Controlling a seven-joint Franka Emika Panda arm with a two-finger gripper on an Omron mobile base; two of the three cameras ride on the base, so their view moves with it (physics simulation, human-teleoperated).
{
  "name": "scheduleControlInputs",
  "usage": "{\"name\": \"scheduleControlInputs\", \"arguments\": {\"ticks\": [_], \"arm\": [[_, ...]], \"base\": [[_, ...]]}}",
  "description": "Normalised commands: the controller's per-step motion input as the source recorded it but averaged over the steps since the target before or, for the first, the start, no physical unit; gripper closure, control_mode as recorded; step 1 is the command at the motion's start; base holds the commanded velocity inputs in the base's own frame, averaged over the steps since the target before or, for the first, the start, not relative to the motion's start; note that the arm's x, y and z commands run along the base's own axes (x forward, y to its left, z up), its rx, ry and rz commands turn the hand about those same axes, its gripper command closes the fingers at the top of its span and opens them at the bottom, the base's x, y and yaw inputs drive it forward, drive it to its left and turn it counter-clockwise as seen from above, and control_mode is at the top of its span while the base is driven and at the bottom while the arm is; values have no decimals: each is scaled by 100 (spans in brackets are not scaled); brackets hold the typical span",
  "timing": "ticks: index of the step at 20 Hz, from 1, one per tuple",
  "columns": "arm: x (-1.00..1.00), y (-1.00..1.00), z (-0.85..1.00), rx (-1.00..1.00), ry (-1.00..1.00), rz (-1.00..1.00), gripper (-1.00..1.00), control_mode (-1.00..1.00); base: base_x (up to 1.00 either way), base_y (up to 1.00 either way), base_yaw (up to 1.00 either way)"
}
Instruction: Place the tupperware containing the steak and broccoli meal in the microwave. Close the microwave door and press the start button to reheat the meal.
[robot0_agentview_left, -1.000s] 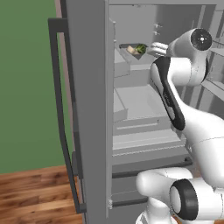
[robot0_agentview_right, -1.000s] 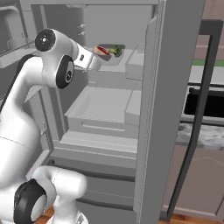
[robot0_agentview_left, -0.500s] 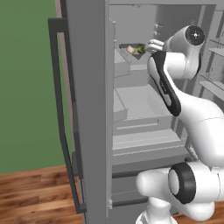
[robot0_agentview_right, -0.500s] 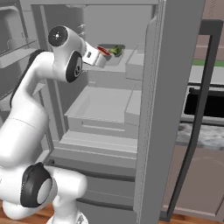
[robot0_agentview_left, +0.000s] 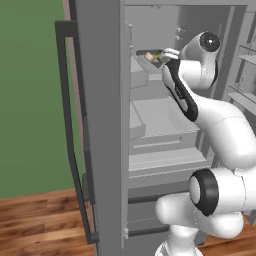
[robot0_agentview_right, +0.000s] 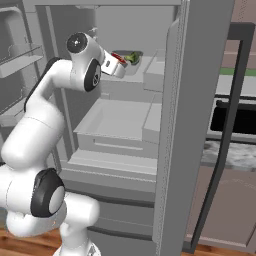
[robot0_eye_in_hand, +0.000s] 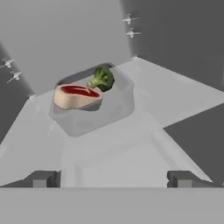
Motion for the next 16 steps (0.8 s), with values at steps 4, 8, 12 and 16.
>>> {"name": "scheduleControlInputs", "arguments": {"ticks": [4, 8, 12, 16], "arm": [[46, 0, -4, 1, 3, 0, -100, -100], [45, 0, 0, 5, 0, 0, -100, -100], [39, -3, 0, 10, 0, 0, -100, -100], [37, 0, 0, 7, 0, 0, -100, -100]], "base": [[0, 0, 0], [0, 0, 0], [0, 0, 0], [0, 0, 0]]}}
